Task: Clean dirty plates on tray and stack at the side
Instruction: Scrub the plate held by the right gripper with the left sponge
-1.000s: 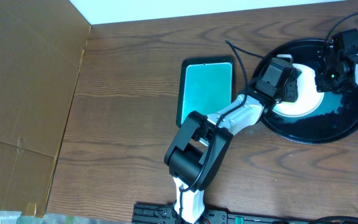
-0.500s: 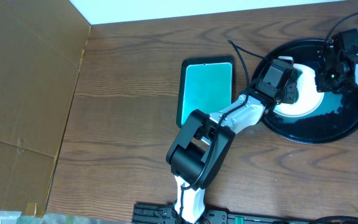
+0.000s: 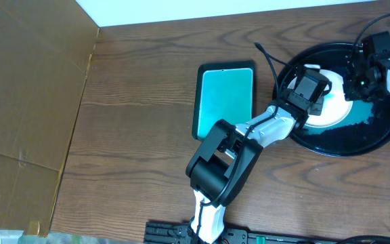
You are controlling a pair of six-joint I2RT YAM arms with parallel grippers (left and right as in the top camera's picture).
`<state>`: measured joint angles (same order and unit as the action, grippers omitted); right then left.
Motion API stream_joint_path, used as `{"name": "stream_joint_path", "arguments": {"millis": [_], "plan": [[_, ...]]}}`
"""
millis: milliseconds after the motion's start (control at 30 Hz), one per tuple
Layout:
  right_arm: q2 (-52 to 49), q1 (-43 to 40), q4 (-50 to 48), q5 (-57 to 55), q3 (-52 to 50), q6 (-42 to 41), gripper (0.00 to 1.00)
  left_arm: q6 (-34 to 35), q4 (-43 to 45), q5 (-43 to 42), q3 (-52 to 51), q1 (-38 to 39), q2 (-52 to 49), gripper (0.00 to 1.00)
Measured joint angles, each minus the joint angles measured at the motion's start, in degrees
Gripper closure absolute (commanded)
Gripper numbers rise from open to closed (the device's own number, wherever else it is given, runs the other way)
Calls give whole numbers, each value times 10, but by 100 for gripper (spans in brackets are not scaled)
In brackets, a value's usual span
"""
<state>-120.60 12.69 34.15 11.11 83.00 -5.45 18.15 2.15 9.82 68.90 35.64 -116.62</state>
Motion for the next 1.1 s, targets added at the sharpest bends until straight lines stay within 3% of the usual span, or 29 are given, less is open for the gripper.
{"name": "stream_joint_path", "arguments": {"millis": [133, 367, 533, 767, 867, 1100], "plan": [[0, 0, 4, 0, 1, 0, 99, 0, -8, 60, 0, -4, 2, 93], [0, 0, 6, -2, 2, 0, 99, 0, -14, 83, 0, -17, 25, 93], [0, 0, 6, -2, 2, 0, 99, 38, -1, 10, 0, -30, 32, 93], [0, 0, 5, -2, 2, 0, 99, 149, 18, -123, -1, -28, 31, 93], [0, 0, 5, -2, 2, 0, 99, 160, 17, -135, -1, -26, 21, 93], [0, 0, 5, -2, 2, 0, 99, 102, -37, -7, 5, -22, 6, 93]]}}
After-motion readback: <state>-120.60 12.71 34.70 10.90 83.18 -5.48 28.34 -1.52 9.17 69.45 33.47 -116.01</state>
